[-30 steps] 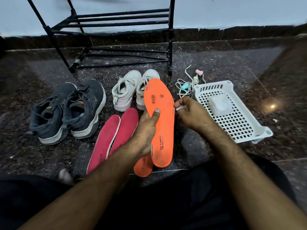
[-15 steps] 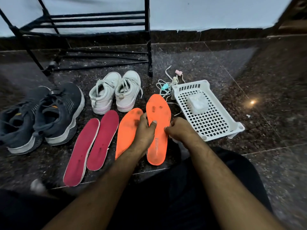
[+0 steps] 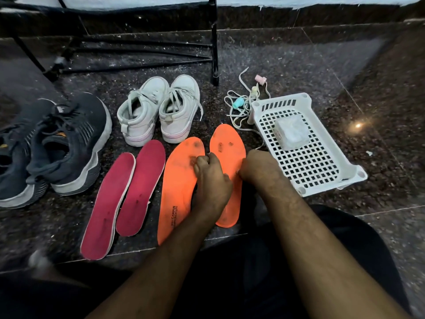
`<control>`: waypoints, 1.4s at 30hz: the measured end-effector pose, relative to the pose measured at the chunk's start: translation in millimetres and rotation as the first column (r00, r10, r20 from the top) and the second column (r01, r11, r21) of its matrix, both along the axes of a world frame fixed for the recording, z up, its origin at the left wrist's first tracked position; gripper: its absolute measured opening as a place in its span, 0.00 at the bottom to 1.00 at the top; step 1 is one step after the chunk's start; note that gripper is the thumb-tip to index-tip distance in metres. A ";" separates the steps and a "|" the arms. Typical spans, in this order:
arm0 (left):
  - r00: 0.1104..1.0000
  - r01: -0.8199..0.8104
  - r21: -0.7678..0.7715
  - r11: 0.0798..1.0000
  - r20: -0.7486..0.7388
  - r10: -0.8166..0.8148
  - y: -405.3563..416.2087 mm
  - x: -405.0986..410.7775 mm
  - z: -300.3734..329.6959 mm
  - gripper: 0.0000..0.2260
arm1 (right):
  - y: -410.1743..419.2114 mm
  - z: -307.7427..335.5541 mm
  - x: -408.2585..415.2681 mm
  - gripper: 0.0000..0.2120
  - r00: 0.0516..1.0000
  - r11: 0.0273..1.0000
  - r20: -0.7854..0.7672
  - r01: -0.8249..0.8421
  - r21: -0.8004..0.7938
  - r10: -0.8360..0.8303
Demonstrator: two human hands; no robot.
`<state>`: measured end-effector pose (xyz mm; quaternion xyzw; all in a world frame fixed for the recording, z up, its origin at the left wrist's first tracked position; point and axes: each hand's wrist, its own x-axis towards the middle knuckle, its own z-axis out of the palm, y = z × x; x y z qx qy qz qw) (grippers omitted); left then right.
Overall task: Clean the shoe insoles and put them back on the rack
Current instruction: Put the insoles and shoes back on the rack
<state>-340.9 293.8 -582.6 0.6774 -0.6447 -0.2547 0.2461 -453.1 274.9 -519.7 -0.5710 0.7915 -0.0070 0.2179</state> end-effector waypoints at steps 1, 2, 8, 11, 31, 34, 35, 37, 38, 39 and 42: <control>1.000 -0.011 -0.052 0.999 -0.010 0.011 0.3 -0.4 3.0 0.17 | -0.2 1.8 -0.6 0.14 1.000 1.000 -0.022 0.000 -0.027 -0.001; 0.999 -0.022 -0.106 0.994 -0.031 0.019 0.2 -0.6 6.1 0.17 | -0.5 3.6 -1.3 0.14 0.999 0.999 -0.032 0.002 -0.051 -0.003; 0.942 -0.005 -0.171 0.985 -0.331 -0.053 -6.4 -5.3 20.0 0.16 | -11.0 8.0 -12.4 0.10 0.955 0.988 0.293 0.081 -0.134 -0.038; 0.877 -0.002 -0.076 0.997 -0.479 -0.035 -7.1 -8.3 23.9 0.13 | -8.7 13.8 -19.5 0.15 0.895 0.975 0.447 0.099 -0.201 0.001; 0.656 0.037 0.044 0.998 -0.754 0.009 8.5 -19.7 117.2 0.05 | 50.5 52.1 -43.5 0.21 0.638 0.883 0.705 0.080 -0.462 0.311; 0.643 0.062 0.090 0.994 -0.765 0.029 10.5 -23.0 127.1 0.07 | 53.5 54.3 -49.9 0.15 0.620 0.864 0.733 0.172 -0.473 0.278; 0.637 0.063 0.105 0.992 -0.770 0.041 10.6 -24.0 129.0 0.07 | 52.5 53.6 -52.6 0.13 0.621 0.849 0.733 0.200 -0.489 0.276; 0.616 0.069 0.129 0.989 -0.786 0.059 10.7 -27.5 129.8 0.06 | 50.7 54.4 -55.5 0.09 0.643 0.801 0.710 0.246 -0.546 0.286; 0.605 0.081 0.133 0.988 -0.794 0.058 11.4 -29.8 129.8 0.04 | 49.9 56.2 -55.0 0.08 0.648 0.779 0.705 0.269 -0.566 0.288; 0.590 0.094 0.129 0.987 -0.806 0.049 12.5 -32.6 129.3 0.03 | 48.9 57.2 -54.3 0.08 0.642 0.767 0.709 0.287 -0.574 0.291; 0.540 0.088 0.052 0.995 -0.841 -0.004 14.9 -42.4 128.5 0.07 | 45.3 58.6 -52.4 0.08 0.617 0.765 0.726 0.297 -0.571 0.302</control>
